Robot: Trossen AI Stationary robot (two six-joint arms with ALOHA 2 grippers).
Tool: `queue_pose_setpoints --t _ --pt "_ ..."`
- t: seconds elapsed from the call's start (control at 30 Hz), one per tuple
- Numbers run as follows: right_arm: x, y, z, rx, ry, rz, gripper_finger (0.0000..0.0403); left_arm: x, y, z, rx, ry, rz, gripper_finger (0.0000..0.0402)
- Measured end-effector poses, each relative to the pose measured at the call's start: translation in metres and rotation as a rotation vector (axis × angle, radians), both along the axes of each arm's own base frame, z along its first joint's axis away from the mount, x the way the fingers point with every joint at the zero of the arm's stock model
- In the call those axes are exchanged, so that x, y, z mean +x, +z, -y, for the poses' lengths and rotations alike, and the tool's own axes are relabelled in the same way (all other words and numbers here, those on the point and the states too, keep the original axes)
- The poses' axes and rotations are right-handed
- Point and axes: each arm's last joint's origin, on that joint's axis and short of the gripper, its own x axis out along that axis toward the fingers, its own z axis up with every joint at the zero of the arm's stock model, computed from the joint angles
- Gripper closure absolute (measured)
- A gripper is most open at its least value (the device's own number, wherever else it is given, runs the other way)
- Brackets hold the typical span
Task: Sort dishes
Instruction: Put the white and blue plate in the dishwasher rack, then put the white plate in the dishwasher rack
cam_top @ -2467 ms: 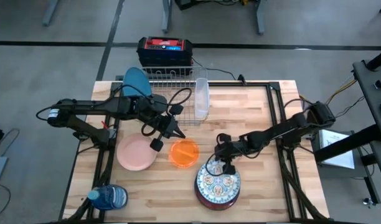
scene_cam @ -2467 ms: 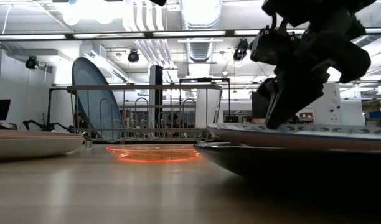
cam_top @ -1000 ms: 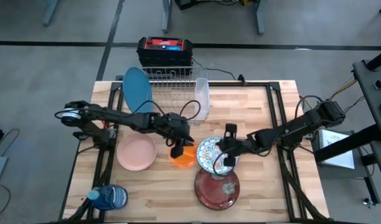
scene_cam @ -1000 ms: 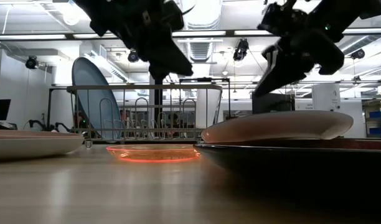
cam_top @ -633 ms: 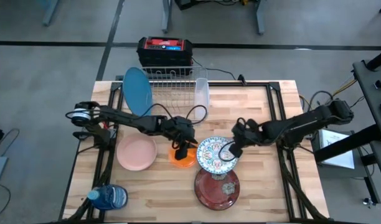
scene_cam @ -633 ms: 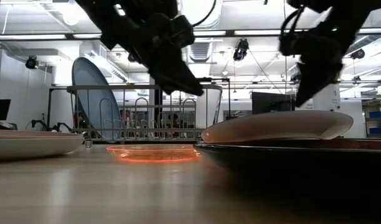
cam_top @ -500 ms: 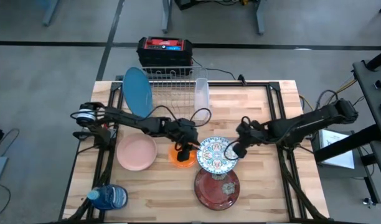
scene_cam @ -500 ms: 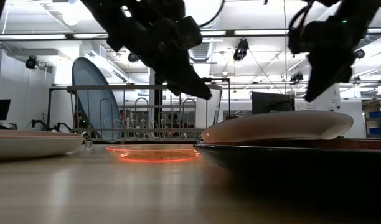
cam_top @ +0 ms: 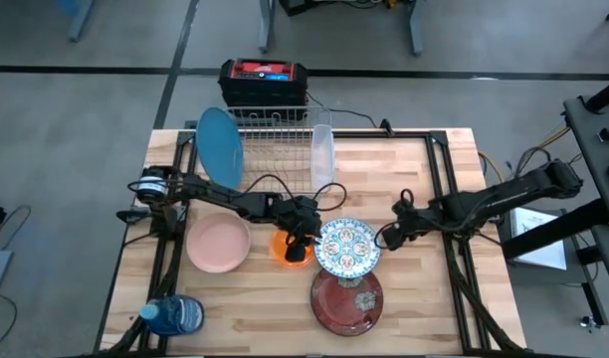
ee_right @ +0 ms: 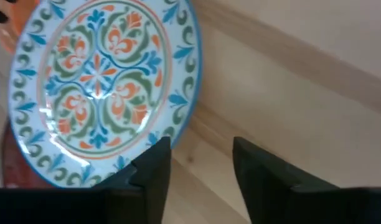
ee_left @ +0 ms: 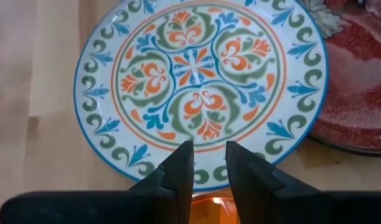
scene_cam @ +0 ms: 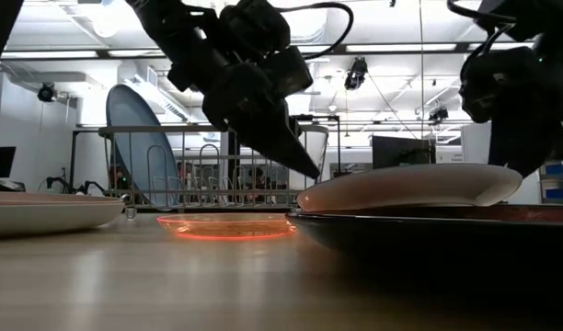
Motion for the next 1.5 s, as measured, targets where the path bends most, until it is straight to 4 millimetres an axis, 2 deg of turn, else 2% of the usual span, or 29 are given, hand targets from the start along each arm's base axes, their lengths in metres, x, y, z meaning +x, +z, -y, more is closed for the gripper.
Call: queue_pose_setpoints --t 0.2,0.4,0.6,0.83,1.07,1.2,1.4,1.5 --pt "0.006 -0.013 -0.001 0.019 -0.006 0.056 0.0195 0.000 -0.003 0.000 0.000 0.000 -0.017 0.0324" --pt "0.009 -0.029 -0.003 0.052 -0.014 0.062 0.0167 0.000 -0.019 0.001 -0.002 0.001 -0.067 0.0324" --pt "0.019 -0.041 -0.006 0.109 -0.012 0.172 0.0161 0.003 -0.035 0.001 -0.008 0.005 -0.095 0.0324" --pt "0.032 -0.045 -0.007 0.124 -0.003 0.274 0.0171 0.007 -0.043 0.001 -0.014 0.010 -0.097 0.0324" --pt "0.043 -0.047 -0.002 0.065 0.017 0.284 0.0214 0.010 -0.041 0.002 -0.015 0.010 -0.058 0.0324" --pt "0.046 -0.050 0.002 0.051 0.010 0.286 0.0268 0.010 -0.041 0.002 -0.021 0.018 -0.050 0.0324" --pt "0.048 -0.044 0.007 0.019 0.023 0.333 0.0377 0.010 -0.032 0.002 -0.028 0.023 -0.025 0.0324" --pt "0.047 -0.038 0.009 0.003 0.037 0.362 0.0385 0.010 -0.026 0.002 -0.030 0.021 -0.005 0.0324"
